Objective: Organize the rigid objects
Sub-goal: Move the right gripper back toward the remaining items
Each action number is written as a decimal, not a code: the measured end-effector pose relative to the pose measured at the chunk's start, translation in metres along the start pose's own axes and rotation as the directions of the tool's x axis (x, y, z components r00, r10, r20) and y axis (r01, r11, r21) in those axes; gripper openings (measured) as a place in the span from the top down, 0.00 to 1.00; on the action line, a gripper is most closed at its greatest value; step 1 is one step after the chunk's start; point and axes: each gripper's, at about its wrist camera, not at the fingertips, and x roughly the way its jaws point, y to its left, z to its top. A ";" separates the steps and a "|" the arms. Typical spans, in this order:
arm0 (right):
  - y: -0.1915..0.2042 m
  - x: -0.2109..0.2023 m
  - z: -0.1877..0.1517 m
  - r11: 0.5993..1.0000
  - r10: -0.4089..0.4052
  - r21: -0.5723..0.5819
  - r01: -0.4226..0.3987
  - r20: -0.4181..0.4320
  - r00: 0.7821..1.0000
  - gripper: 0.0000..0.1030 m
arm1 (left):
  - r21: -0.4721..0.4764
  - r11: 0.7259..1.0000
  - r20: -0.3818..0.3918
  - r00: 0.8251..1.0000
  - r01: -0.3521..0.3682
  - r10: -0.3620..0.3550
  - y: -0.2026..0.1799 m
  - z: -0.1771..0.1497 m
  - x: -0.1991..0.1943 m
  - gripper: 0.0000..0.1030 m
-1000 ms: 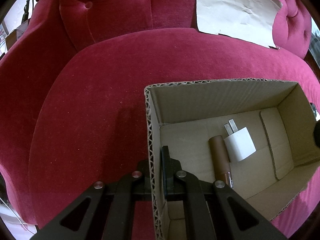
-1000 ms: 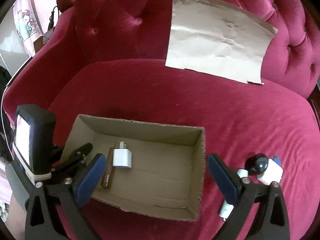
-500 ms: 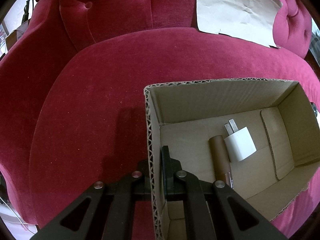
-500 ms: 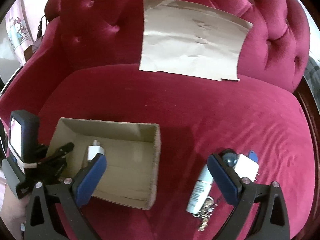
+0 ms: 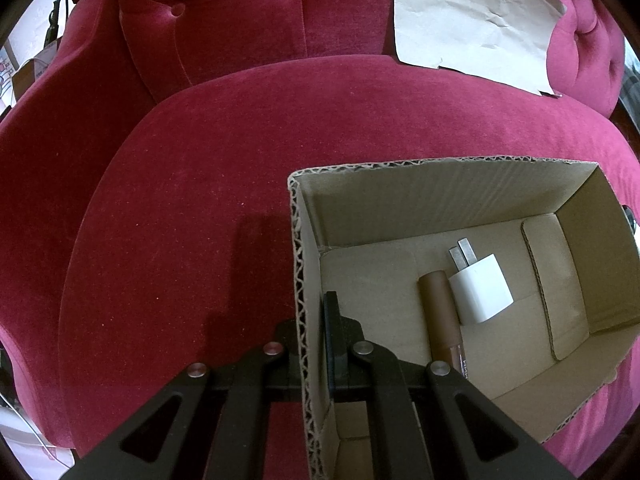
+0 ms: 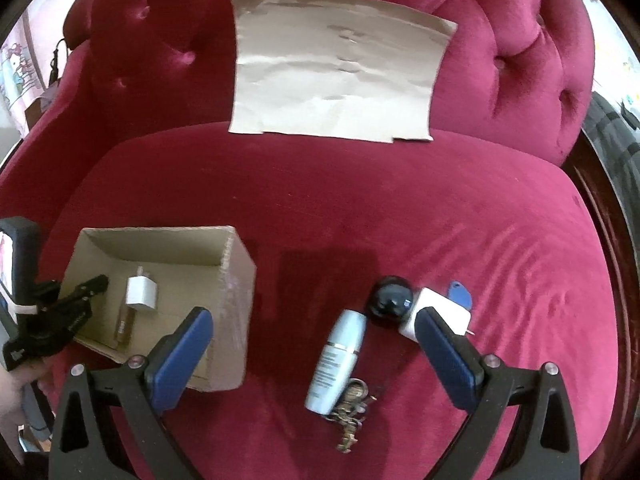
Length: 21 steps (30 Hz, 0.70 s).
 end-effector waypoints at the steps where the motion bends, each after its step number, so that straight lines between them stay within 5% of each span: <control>1: -0.004 0.001 -0.001 1.000 -0.002 0.005 0.002 -0.004 1.000 0.00 | 0.000 1.000 0.000 1.000 0.000 0.000 0.000 0.000 0.000 0.95; 21: -0.029 0.032 -0.032 1.000 -0.018 -0.016 0.017 -0.054 0.998 0.00 | -0.004 1.000 0.001 1.000 -0.001 0.001 0.000 -0.001 0.000 0.95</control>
